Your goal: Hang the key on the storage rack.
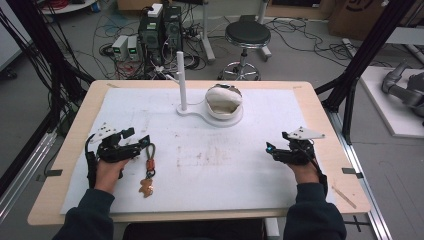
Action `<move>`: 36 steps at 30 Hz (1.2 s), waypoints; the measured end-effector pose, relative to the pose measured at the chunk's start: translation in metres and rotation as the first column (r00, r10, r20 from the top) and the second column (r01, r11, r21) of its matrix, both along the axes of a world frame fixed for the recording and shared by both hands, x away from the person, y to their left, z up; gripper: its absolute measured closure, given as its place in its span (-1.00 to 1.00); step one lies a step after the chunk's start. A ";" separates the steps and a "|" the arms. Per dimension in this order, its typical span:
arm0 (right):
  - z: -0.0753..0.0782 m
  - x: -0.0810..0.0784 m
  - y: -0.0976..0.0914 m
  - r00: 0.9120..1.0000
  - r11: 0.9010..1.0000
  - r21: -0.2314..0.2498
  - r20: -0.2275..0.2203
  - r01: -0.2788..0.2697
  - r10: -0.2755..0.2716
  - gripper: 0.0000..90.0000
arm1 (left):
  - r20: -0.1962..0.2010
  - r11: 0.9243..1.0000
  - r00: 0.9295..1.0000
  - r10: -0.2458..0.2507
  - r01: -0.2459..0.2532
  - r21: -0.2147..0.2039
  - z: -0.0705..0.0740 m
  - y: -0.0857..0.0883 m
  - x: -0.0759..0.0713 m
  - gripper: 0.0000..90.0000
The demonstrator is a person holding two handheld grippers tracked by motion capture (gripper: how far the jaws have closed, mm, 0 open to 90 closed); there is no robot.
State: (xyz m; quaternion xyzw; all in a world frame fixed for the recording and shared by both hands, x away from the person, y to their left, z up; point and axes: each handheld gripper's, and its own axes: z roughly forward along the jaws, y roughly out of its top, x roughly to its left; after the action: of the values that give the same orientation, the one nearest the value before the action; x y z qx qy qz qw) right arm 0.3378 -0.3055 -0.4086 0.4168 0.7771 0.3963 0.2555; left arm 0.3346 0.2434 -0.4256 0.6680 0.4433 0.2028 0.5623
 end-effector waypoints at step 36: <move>-0.008 -0.002 0.002 1.000 0.999 0.024 -0.003 -0.023 0.023 -0.41 | -0.301 0.919 0.951 0.066 0.060 0.390 -0.021 -0.036 -0.008 -0.57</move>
State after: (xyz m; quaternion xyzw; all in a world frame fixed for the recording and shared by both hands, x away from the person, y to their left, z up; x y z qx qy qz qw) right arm 0.3355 -0.3039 -0.4165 0.4114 0.7775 0.4078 0.2449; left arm 0.3261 0.2071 -0.4462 0.7901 0.4766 0.1819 0.3398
